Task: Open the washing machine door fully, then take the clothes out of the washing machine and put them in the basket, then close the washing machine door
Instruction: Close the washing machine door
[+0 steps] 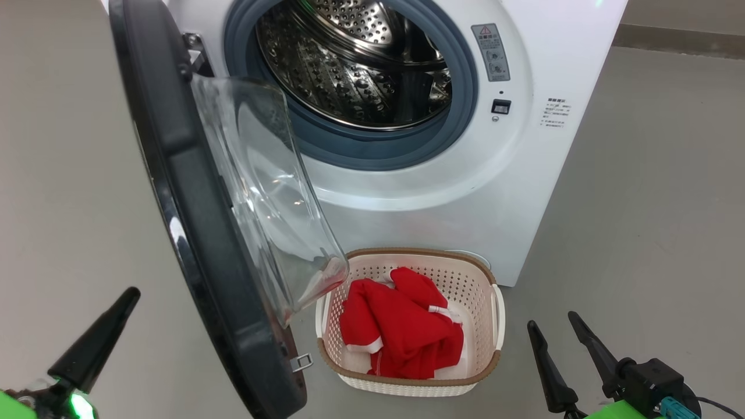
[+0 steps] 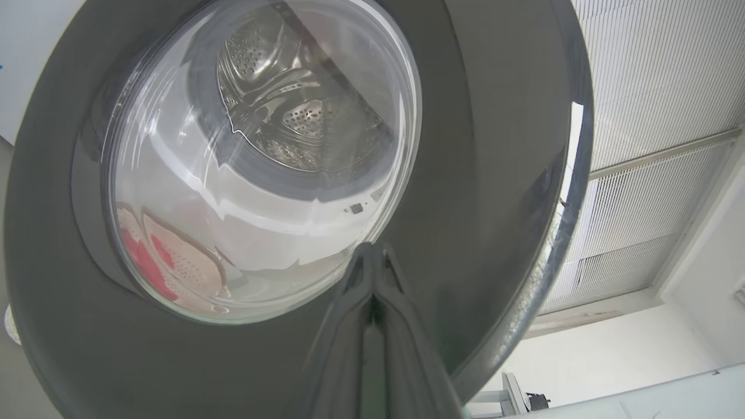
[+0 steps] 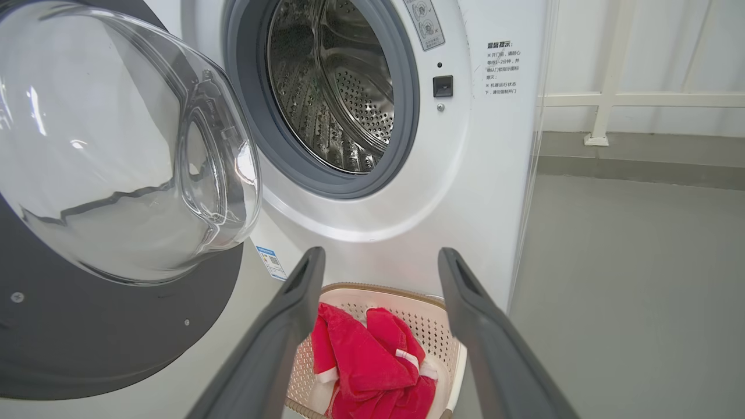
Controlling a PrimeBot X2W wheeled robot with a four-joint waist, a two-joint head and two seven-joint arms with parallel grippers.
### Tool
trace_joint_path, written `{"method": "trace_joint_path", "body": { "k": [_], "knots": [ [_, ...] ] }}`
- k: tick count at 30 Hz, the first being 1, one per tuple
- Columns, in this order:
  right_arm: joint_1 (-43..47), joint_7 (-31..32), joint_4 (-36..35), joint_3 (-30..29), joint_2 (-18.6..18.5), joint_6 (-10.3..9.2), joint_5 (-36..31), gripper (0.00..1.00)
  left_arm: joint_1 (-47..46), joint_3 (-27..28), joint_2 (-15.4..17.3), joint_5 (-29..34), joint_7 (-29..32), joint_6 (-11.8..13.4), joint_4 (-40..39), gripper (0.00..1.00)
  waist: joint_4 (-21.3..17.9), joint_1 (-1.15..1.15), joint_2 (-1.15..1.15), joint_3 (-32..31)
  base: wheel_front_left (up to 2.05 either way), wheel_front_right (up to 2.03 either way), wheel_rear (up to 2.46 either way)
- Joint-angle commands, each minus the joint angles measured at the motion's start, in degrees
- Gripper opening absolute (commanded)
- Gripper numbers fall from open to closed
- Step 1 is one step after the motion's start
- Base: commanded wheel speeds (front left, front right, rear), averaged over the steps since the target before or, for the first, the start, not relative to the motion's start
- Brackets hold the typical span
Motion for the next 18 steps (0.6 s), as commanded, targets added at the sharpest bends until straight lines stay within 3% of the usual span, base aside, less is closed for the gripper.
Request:
{"method": "trace_joint_path", "body": {
  "k": [1,8,18],
  "knots": [
    [-2.5,-0.4,-1.2,1.5,-0.4,0.28,-0.4,1.00,-2.5,3.2,1.5,-0.2,1.0,-0.3,-1.5,0.00,-0.2,0.00,0.00,0.1,0.00,0.00,0.00],
    [-2.6,-0.4,-1.2,1.8,-0.4,0.28,-0.3,1.00,-2.8,8.2,-4.7,2.0,13.5,-0.3,-3.5,0.00,-0.9,0.00,0.00,0.5,0.00,0.00,0.00],
    [-3.0,-0.4,-1.2,2.2,-0.4,0.28,-0.3,1.00,-4.8,11.2,-12.7,7.9,20.7,-0.3,-4.8,0.00,-2.5,0.00,0.00,0.8,0.00,0.00,0.00]
  ]
}}
